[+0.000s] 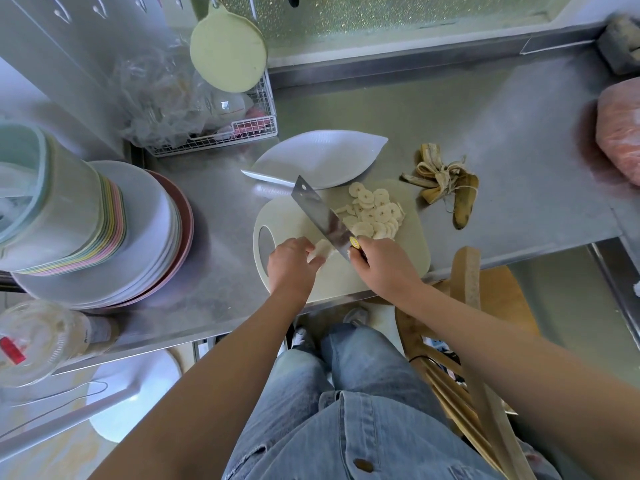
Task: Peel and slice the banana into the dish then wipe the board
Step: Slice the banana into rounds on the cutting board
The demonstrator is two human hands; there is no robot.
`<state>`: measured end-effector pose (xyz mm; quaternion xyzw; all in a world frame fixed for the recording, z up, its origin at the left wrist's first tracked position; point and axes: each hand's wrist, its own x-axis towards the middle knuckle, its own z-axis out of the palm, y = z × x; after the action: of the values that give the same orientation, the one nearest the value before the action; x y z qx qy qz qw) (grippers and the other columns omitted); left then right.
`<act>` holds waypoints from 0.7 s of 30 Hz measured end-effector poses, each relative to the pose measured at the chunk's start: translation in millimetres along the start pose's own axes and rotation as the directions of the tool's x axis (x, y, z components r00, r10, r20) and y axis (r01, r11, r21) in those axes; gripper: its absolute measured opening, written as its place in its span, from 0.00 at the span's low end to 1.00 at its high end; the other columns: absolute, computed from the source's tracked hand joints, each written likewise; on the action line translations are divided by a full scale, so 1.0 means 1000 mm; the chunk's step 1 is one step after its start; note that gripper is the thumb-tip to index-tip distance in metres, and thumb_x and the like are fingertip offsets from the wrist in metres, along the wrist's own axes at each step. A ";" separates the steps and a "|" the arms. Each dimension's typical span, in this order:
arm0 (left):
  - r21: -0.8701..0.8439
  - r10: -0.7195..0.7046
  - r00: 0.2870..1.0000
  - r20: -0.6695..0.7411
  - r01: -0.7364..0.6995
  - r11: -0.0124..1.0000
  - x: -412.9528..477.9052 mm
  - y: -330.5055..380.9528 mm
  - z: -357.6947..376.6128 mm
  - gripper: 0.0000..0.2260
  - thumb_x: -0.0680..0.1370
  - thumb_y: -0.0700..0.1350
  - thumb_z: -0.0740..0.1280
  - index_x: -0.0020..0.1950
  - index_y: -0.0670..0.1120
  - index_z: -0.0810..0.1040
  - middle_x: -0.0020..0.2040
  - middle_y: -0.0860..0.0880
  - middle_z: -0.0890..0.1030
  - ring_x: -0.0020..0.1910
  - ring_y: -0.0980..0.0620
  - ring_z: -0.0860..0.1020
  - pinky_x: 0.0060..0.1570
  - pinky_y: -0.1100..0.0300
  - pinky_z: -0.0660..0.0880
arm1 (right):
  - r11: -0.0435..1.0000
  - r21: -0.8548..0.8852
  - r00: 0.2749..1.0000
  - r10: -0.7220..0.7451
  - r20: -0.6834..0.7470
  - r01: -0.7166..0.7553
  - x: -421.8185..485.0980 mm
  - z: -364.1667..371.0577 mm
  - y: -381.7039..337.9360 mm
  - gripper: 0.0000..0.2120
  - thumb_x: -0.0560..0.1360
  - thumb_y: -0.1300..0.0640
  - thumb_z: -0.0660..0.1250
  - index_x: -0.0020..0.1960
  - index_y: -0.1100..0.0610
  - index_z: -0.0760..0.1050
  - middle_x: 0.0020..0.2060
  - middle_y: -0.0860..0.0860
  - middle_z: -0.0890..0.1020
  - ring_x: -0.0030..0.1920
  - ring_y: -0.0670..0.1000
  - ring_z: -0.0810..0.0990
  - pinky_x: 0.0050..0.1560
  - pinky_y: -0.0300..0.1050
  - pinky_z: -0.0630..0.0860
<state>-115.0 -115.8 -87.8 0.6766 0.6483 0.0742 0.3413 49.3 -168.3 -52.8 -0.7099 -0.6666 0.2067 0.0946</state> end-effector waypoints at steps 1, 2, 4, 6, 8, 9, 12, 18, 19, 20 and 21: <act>-0.004 -0.005 1.000 0.002 0.005 1.000 0.000 0.000 0.000 0.10 0.74 0.50 0.72 0.52 0.48 0.81 0.50 0.51 0.83 0.49 0.49 0.80 0.50 0.58 0.74 | 1.000 0.007 1.000 -0.005 -0.001 0.005 0.000 -0.002 -0.001 0.14 0.79 0.55 0.59 0.36 0.56 0.62 0.24 0.45 0.61 0.24 0.45 0.62 0.27 0.40 0.52; -0.007 -0.007 1.000 0.002 0.007 1.000 0.000 0.001 0.000 0.09 0.74 0.50 0.72 0.52 0.48 0.81 0.50 0.51 0.83 0.49 0.49 0.79 0.50 0.58 0.74 | 1.000 0.006 1.000 -0.009 0.006 0.009 0.001 -0.004 -0.001 0.14 0.79 0.55 0.59 0.36 0.56 0.62 0.24 0.46 0.61 0.25 0.45 0.61 0.27 0.40 0.52; -0.009 -0.007 1.000 0.002 0.007 1.000 0.000 0.001 0.000 0.09 0.74 0.50 0.72 0.51 0.48 0.81 0.50 0.50 0.83 0.49 0.49 0.80 0.51 0.57 0.74 | 1.000 -0.004 1.000 -0.016 0.027 0.016 0.002 -0.006 -0.002 0.14 0.79 0.55 0.59 0.36 0.56 0.62 0.24 0.46 0.61 0.26 0.47 0.61 0.27 0.40 0.52; -0.006 -0.003 1.000 0.000 0.003 1.000 0.001 0.001 0.000 0.09 0.74 0.49 0.72 0.51 0.47 0.81 0.51 0.50 0.83 0.49 0.49 0.80 0.52 0.57 0.75 | 1.000 -0.010 0.999 -0.020 0.041 0.021 0.002 -0.005 -0.002 0.14 0.79 0.55 0.59 0.37 0.56 0.61 0.25 0.45 0.61 0.26 0.45 0.60 0.27 0.40 0.52; -0.003 0.001 1.000 -0.001 -0.001 1.000 0.001 0.002 0.000 0.09 0.74 0.49 0.72 0.51 0.47 0.81 0.51 0.51 0.83 0.49 0.49 0.80 0.52 0.56 0.75 | 1.000 -0.019 0.998 -0.019 0.057 0.020 0.002 -0.005 -0.002 0.13 0.79 0.55 0.59 0.37 0.56 0.61 0.25 0.45 0.61 0.26 0.43 0.60 0.27 0.40 0.52; -0.004 0.001 1.000 -0.001 -0.001 1.000 0.001 0.002 0.000 0.09 0.74 0.49 0.72 0.51 0.48 0.81 0.51 0.51 0.83 0.49 0.50 0.80 0.51 0.57 0.75 | 0.999 -0.024 0.998 -0.020 0.064 0.022 0.002 -0.004 -0.002 0.13 0.79 0.55 0.58 0.38 0.56 0.62 0.25 0.45 0.61 0.26 0.44 0.60 0.27 0.40 0.52; -0.016 -0.004 1.000 -0.007 0.004 1.000 0.000 0.001 0.000 0.09 0.73 0.49 0.72 0.50 0.48 0.81 0.50 0.51 0.83 0.48 0.50 0.80 0.51 0.57 0.76 | 0.998 -0.050 0.996 -0.027 0.085 0.031 0.003 -0.001 -0.003 0.12 0.80 0.55 0.58 0.39 0.56 0.63 0.26 0.45 0.61 0.29 0.50 0.65 0.28 0.41 0.55; -0.009 -0.010 1.000 -0.007 0.010 1.000 0.001 0.001 -0.001 0.10 0.73 0.49 0.73 0.51 0.48 0.82 0.50 0.51 0.83 0.48 0.50 0.81 0.52 0.56 0.76 | 0.998 -0.061 0.994 0.015 0.112 -0.008 0.005 0.013 -0.005 0.10 0.80 0.54 0.56 0.42 0.56 0.66 0.31 0.50 0.69 0.34 0.52 0.69 0.33 0.44 0.62; -0.007 -0.012 1.000 -0.008 0.012 1.000 0.001 0.001 -0.001 0.10 0.73 0.49 0.73 0.51 0.48 0.82 0.50 0.51 0.83 0.48 0.50 0.81 0.52 0.56 0.77 | 0.998 -0.060 0.993 0.027 0.116 -0.020 0.004 0.014 -0.006 0.10 0.80 0.54 0.56 0.43 0.58 0.69 0.32 0.51 0.69 0.34 0.53 0.69 0.34 0.45 0.62; -0.004 -0.013 1.000 -0.008 0.013 1.000 0.001 0.001 -0.001 0.10 0.73 0.50 0.73 0.52 0.48 0.82 0.50 0.51 0.83 0.48 0.50 0.81 0.52 0.56 0.77 | 0.998 -0.054 0.992 0.035 0.120 -0.028 0.003 0.016 -0.006 0.10 0.80 0.55 0.56 0.44 0.59 0.70 0.32 0.52 0.69 0.34 0.53 0.68 0.35 0.45 0.61; -0.003 -0.012 1.000 -0.007 0.012 1.000 0.001 0.001 -0.001 0.10 0.73 0.50 0.73 0.52 0.48 0.82 0.50 0.50 0.83 0.49 0.50 0.81 0.52 0.56 0.77 | 0.999 -0.041 0.992 0.038 0.121 -0.034 0.001 0.017 -0.006 0.10 0.81 0.55 0.56 0.44 0.60 0.71 0.32 0.52 0.69 0.34 0.53 0.68 0.35 0.45 0.61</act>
<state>-114.3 -114.8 -87.1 0.6719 0.6533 0.0755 0.3406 37.2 -168.7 -65.7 -0.7096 -0.6621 0.2385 0.0363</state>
